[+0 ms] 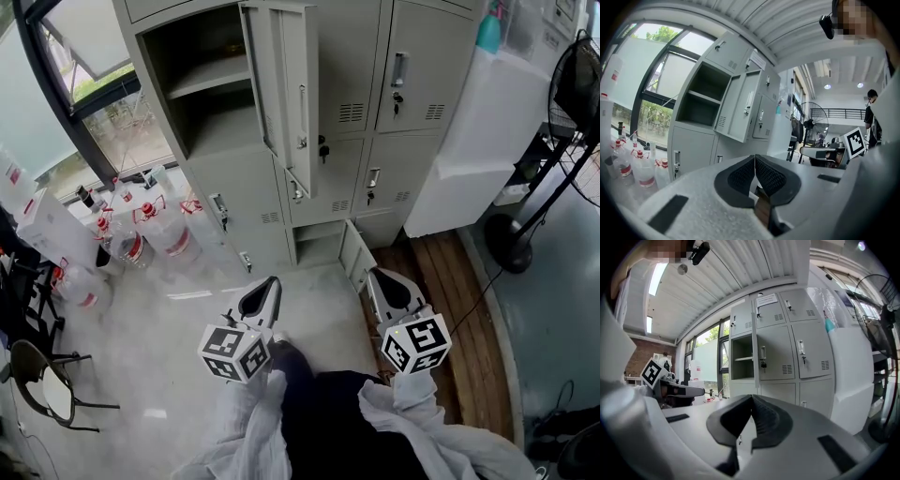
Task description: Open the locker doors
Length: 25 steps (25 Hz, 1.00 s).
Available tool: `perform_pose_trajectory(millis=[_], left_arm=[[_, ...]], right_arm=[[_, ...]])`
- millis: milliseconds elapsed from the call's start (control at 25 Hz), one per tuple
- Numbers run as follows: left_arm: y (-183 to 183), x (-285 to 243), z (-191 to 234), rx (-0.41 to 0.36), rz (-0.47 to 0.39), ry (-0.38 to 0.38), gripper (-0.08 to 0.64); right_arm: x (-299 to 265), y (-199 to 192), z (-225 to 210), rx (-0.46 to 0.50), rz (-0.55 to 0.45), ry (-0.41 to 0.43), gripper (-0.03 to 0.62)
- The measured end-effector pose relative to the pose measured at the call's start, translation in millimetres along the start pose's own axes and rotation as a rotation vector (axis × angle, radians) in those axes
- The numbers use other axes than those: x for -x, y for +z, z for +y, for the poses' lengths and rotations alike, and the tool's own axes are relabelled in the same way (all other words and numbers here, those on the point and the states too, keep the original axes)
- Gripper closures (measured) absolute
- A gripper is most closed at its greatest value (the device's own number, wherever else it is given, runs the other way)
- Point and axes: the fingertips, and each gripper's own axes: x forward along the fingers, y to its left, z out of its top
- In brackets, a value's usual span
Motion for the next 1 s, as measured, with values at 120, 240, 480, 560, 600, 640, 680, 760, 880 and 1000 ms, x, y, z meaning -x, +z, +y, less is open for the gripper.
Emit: perform_pose_trajectory(millis=[120,240,480,560,600,640,680,760,880,1000], left_arm=[[0,2,1,-0.01,0.0,0.002,0.549],[0,5,4,0.0,-0.007,0.004,0.549],[-3,6,4,0.007,-0.001,0.007,0.549],[-6,7,3,0.011,0.004,0.008,0.549],[-7,7,3,0.013,0.006,0.007,0.549],[-8,7,2,0.014,0.008,0.007,0.549],[-9,8,2,0.015,0.009,0.006,0.549],[-11,9,1,0.018,0.012,0.005,0.549],[-13,11,2,0.021,0.014,0.011,0.549],[-15,14,2,0.025,0.015,0.015,0.549]], right_arm=[[-2,-4,4,-0.038,-0.001,0.02,0.592],[-4,-6,8,-0.027,0.004,0.015,0.592],[-6,-11,9,-0.019,0.019,0.002,0.592],[-6,-14,10,-0.015,0.027,0.002,0.592],[-5,-15,10,-0.014,0.03,0.002,0.592],[-5,-16,11,-0.014,0.032,0.004,0.592],[-6,-17,12,-0.014,0.034,0.006,0.592],[-6,-18,15,-0.014,0.038,0.012,0.592],[-7,-20,17,-0.014,0.042,0.022,0.592],[-6,-22,19,-0.014,0.045,0.022,0.592]])
